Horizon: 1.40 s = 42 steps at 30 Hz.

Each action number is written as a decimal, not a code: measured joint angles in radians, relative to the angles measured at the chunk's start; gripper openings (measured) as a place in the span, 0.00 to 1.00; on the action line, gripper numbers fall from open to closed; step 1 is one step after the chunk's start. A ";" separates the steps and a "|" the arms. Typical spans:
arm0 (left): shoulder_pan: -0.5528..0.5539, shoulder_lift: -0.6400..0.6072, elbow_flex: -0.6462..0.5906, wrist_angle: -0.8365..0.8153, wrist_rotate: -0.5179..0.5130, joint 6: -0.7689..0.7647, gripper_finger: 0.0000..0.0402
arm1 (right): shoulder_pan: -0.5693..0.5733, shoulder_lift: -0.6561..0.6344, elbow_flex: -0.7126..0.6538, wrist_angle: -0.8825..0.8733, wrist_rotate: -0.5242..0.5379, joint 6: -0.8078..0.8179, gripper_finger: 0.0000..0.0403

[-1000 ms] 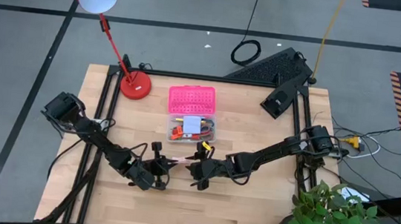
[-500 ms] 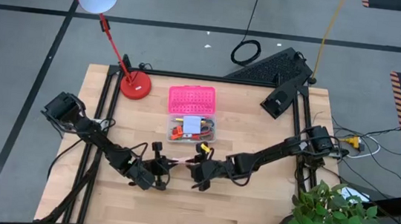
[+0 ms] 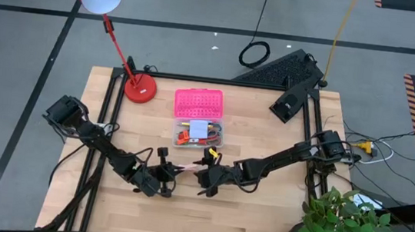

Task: Pack school essentials
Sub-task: Put the light pink sticky note into the pink supply box

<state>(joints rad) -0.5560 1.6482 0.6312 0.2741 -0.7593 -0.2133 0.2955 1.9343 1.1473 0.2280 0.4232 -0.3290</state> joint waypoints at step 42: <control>0.013 -0.108 -0.002 -0.261 -0.004 -0.194 0.46 | -0.049 -0.210 0.000 -0.250 0.017 -0.162 0.01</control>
<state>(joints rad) -0.5428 1.5400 0.6296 0.0130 -0.7636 -0.4077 0.2465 1.7238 1.1477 -0.0216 0.4405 -0.4911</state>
